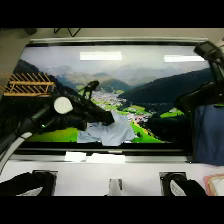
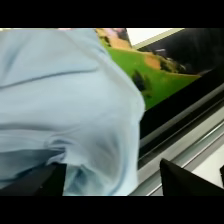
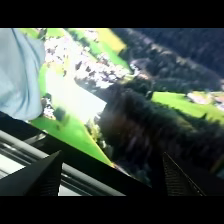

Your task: Fold the shirts.

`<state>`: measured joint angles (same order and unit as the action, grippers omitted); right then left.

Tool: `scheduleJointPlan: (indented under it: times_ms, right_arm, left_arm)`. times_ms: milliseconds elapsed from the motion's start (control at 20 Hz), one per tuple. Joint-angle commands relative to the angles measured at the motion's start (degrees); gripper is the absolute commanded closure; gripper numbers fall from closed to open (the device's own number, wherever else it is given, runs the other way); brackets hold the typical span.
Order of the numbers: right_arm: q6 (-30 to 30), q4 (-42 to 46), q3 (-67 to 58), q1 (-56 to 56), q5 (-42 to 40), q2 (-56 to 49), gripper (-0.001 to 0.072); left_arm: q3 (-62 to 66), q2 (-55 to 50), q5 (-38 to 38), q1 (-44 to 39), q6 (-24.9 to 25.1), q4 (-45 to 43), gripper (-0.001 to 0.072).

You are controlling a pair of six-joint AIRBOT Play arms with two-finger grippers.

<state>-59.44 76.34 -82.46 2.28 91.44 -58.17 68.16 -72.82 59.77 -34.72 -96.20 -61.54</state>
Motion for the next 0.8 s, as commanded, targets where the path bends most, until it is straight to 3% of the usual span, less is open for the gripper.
scheduleJointPlan:
  times_ms: [0,150,300,550,750]
  right_arm:
    - [1.2,-2.86,4.09,0.0,-1.38,-4.55,0.0056]
    - [1.22,-4.57,7.78,0.0,-1.62,-7.61,0.0057]
    - [2.23,-8.92,14.78,0.0,-4.11,-8.02,0.0057]
    - [3.65,-14.23,23.3,0.0,-6.4,-8.02,0.0056]
    - [4.5,-16.17,25.68,0.0,-6.45,-8.02,0.0056]
  left_arm:
    - [9.09,0.63,19.37,10.91,0.09,-17.29,-0.0013]
    - [8.04,4.28,28.11,24.24,2.34,-20.96,-0.0013]
    - [-7.08,8.98,27.1,29.99,5.01,-18.03,-0.0013]
    - [-30.1,9.38,9.31,28.28,5.51,-0.17,-0.0013]
    - [-33.57,5.29,0.48,24.72,5.53,7.08,-0.0013]
